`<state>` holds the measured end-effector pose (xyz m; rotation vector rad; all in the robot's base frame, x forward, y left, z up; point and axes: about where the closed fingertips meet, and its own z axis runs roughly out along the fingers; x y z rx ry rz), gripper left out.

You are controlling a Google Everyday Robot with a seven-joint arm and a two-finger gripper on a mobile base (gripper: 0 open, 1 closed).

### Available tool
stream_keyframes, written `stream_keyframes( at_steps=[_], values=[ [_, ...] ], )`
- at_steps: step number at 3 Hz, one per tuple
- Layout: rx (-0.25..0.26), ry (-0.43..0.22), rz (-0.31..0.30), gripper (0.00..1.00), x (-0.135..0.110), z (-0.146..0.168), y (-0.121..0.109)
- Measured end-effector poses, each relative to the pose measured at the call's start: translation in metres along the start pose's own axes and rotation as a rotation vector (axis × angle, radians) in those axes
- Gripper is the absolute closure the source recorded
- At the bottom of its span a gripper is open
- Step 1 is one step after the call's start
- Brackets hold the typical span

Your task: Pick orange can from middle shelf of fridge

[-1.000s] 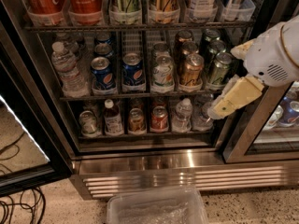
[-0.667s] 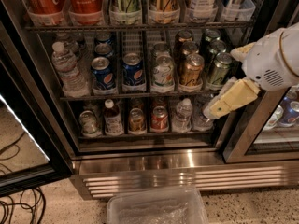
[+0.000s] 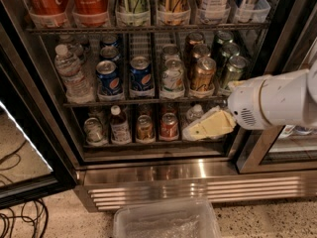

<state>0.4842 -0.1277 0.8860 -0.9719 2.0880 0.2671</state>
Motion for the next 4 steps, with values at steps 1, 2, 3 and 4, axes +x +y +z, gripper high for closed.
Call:
stream_keyframes(
  at_steps=[1,2,3,4],
  values=[
    [0.045,-0.084,0.074,0.00,-0.007,0.030,-0.015],
    [0.050,-0.087,0.072,0.00,-0.008,0.029,-0.016],
    [0.079,-0.126,0.104,0.00,-0.010,0.033,-0.018],
    [0.135,-0.206,0.179,0.00,-0.007,0.039,-0.025]
  ],
)
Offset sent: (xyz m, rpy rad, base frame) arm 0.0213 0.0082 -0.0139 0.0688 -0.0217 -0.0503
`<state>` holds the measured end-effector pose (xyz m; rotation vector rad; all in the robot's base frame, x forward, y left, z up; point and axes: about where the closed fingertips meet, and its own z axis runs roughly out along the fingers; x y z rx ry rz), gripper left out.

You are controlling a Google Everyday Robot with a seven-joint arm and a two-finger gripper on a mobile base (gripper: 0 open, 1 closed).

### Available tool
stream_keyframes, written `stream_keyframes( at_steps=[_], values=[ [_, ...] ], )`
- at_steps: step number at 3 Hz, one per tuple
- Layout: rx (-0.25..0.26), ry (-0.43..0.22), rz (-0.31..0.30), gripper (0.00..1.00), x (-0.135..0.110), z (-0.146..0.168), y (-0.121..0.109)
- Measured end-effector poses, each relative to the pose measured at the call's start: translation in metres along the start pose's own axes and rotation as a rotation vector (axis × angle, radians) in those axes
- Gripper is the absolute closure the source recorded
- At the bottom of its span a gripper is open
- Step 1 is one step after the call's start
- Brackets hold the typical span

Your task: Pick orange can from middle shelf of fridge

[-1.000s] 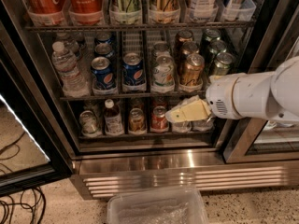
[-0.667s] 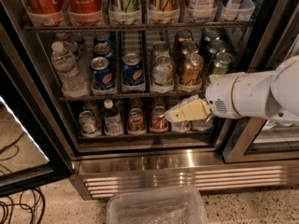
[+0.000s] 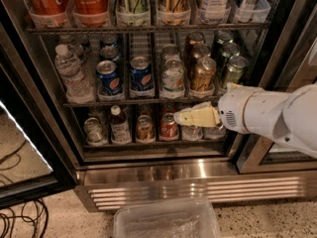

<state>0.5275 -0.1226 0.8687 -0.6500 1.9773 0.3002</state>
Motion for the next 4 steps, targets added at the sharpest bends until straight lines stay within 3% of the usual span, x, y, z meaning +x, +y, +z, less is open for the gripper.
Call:
stream_keyframes(
  at_steps=[1,2,3,4],
  values=[
    [0.071,-0.144,0.061,0.00,-0.017,0.008,-0.005],
    [0.071,-0.144,0.061,0.00,-0.017,0.008,-0.005],
    [0.074,-0.171,0.100,0.00,-0.013,0.023,0.000],
    [0.119,-0.233,0.149,0.19,-0.008,0.036,-0.004]
  ],
)
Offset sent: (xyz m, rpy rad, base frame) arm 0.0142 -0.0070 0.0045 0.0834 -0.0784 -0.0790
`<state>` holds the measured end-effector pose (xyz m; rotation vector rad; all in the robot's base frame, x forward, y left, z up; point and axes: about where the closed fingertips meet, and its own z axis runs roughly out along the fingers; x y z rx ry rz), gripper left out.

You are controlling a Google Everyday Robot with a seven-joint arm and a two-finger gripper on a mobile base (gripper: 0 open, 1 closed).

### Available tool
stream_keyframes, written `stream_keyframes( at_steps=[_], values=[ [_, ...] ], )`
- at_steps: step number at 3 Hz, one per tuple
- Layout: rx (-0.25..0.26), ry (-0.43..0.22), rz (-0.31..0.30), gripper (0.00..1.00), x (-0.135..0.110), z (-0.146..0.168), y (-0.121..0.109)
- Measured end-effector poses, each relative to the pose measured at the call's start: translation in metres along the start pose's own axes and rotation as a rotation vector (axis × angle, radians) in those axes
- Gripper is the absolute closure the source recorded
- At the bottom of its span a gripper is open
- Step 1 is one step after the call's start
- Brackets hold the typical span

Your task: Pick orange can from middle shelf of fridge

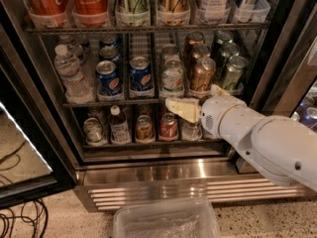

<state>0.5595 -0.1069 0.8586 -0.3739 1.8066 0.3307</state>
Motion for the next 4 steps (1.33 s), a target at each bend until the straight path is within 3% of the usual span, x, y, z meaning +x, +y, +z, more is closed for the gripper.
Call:
stream_keyframes(
  at_steps=[1,2,4],
  values=[
    [0.052,-0.076,0.028,0.40,0.004,0.011,-0.006],
    [0.106,-0.116,0.026,0.51,0.011,0.019,-0.012],
    [0.198,-0.182,-0.001,0.51,0.014,0.022,-0.019]
  ],
)
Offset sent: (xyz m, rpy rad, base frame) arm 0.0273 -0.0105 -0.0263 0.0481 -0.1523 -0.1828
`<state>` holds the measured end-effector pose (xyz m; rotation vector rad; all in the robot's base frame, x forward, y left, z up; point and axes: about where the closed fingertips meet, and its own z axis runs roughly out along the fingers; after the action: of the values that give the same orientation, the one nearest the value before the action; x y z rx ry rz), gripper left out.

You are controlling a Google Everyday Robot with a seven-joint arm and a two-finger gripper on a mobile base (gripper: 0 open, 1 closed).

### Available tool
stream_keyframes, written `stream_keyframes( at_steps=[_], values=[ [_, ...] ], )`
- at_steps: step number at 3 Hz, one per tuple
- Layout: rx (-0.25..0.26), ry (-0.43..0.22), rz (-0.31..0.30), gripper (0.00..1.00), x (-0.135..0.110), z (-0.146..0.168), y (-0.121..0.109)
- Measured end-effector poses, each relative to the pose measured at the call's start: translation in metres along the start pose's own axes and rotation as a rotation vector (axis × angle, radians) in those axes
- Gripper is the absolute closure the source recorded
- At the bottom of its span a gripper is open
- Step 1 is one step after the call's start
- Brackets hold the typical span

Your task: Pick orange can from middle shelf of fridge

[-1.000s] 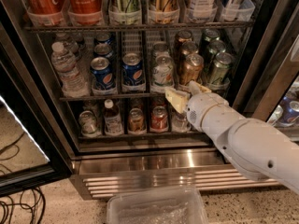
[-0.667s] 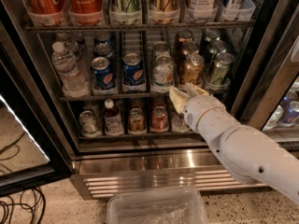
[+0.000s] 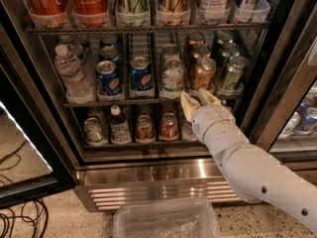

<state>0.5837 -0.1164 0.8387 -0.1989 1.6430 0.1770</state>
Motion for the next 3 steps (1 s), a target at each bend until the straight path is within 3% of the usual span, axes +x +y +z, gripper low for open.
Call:
stream_keyframes(
  at_steps=[3],
  values=[
    [0.102,-0.090,-0.065,0.45,-0.012,0.010,-0.020]
  ],
)
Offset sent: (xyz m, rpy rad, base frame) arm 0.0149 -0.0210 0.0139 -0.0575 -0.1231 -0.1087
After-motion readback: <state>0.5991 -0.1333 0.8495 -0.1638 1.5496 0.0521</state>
